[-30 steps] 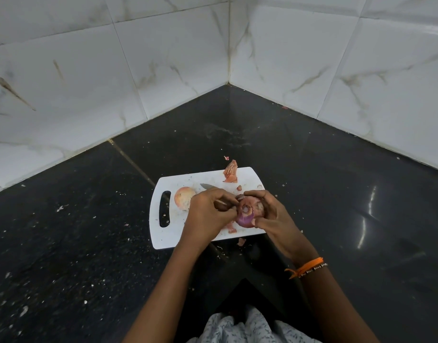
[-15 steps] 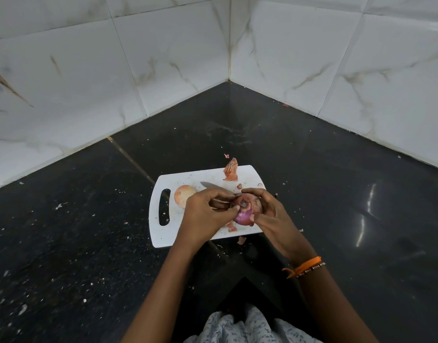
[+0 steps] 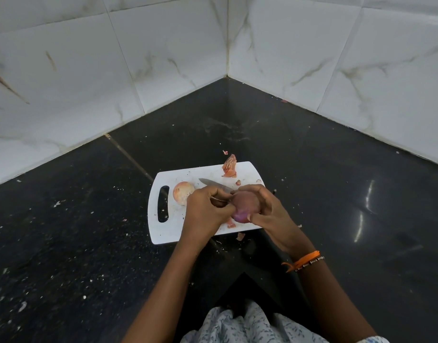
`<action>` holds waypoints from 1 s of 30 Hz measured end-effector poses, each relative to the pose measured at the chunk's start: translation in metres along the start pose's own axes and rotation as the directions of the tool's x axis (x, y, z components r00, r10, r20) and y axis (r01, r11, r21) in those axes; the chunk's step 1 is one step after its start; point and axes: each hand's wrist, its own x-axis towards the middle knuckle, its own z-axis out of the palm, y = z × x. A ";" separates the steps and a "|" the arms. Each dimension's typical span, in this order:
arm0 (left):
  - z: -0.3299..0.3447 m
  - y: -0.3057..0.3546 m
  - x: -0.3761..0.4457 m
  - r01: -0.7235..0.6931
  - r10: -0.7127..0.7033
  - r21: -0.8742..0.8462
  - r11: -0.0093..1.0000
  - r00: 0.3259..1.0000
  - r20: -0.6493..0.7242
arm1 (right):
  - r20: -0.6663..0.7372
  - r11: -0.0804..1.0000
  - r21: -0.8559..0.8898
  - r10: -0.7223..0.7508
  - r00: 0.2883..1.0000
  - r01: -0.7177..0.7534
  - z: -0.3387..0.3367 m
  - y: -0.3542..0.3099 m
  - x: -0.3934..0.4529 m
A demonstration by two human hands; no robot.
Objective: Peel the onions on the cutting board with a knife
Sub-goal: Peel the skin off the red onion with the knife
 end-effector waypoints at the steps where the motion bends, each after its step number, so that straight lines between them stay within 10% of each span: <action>1: -0.001 0.000 0.000 -0.005 0.005 0.000 1.000 1.000 -0.023 | -0.008 1.000 0.020 -0.003 1.000 0.003 0.001 0.001 0.000; 12: 0.002 0.003 -0.003 -0.018 0.011 -0.134 0.991 0.998 -0.055 | -0.109 0.970 0.233 -0.042 0.993 0.067 -0.001 0.012 0.002; 30: 0.007 0.002 -0.004 -0.017 0.013 -0.047 0.999 0.997 -0.080 | -0.099 0.992 0.106 -0.065 0.993 0.075 0.002 0.007 0.002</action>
